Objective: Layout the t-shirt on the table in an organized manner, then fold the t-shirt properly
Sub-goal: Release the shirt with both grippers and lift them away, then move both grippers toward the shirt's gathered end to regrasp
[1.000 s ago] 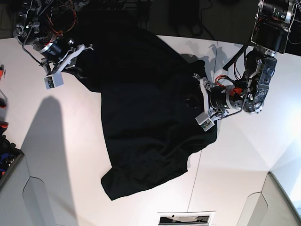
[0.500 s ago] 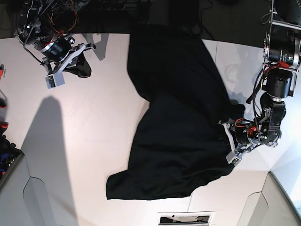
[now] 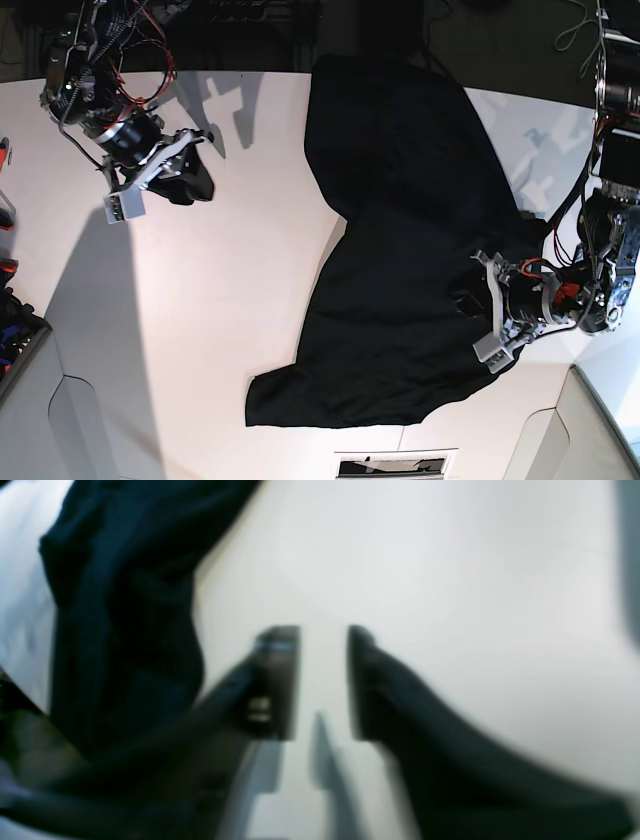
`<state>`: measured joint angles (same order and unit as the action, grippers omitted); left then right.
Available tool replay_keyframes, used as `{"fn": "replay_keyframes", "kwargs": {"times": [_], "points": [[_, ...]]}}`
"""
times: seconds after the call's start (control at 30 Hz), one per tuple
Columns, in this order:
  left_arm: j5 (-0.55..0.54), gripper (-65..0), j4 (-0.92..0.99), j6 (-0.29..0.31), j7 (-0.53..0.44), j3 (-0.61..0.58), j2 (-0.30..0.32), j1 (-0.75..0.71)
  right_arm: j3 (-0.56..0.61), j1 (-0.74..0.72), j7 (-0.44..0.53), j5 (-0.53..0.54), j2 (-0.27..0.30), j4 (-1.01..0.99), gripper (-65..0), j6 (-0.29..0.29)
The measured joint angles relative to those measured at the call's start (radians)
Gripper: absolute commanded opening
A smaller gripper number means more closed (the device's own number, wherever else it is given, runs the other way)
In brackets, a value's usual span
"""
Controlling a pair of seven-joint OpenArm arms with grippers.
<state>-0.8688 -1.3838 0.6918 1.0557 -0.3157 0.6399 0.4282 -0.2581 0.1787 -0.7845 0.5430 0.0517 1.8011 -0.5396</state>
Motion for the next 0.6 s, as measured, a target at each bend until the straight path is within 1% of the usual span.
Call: {"fn": "replay_keyframes", "kwargs": {"times": [0.03,0.1,0.17,0.2,0.27,0.37,0.4,0.43,0.53,0.6], "points": [[0.003,-39.7,-0.040,-0.002,0.002,0.001,0.003,-0.026,0.015,-0.011,0.008,-0.010,-0.019,-0.025,-27.2,0.000],[0.001,-39.8,-0.105,0.002,-0.004,0.003,0.004,-0.079,0.051,-0.031,0.010,-0.059,-0.060,-0.079,-26.7,0.001],[0.004,-39.8,-0.136,0.002,-0.007,0.004,-0.014,-0.135,0.083,-0.047,0.021,-0.084,-0.092,-0.128,-26.8,0.001],[0.005,-39.7,-0.143,0.002,-0.002,0.003,-0.034,-0.161,0.098,-0.053,0.032,-0.100,-0.101,-0.147,-26.8,0.000],[0.006,-39.8,-0.148,0.002,-0.001,0.001,-0.081,-0.203,0.116,-0.057,0.084,-0.133,-0.111,-0.174,-26.8,0.001],[0.046,-39.7,-0.148,0.001,-0.004,0.002,-0.155,-0.229,0.121,-0.056,0.139,-0.183,-0.125,-0.193,-26.8,0.002],[0.054,-39.7,-0.148,0.001,-0.014,0.002,-0.178,-0.234,0.121,-0.057,0.164,-0.209,-0.133,-0.195,-26.8,0.008],[0.068,-39.7,-0.147,0.001,-0.026,0.002,-0.199,-0.238,0.121,-0.058,0.179,-0.226,-0.142,-0.197,-26.8,0.028],[0.162,-39.7,-0.117,-0.002,-0.077,0.002,-0.241,-0.239,0.121,-0.067,0.187,-0.261,-0.172,-0.203,-26.8,0.052],[0.205,-39.8,-0.082,-0.025,-0.105,0.004,-0.261,-0.237,0.121,-0.083,0.187,-0.269,-0.193,-0.220,-26.8,0.057]]}}
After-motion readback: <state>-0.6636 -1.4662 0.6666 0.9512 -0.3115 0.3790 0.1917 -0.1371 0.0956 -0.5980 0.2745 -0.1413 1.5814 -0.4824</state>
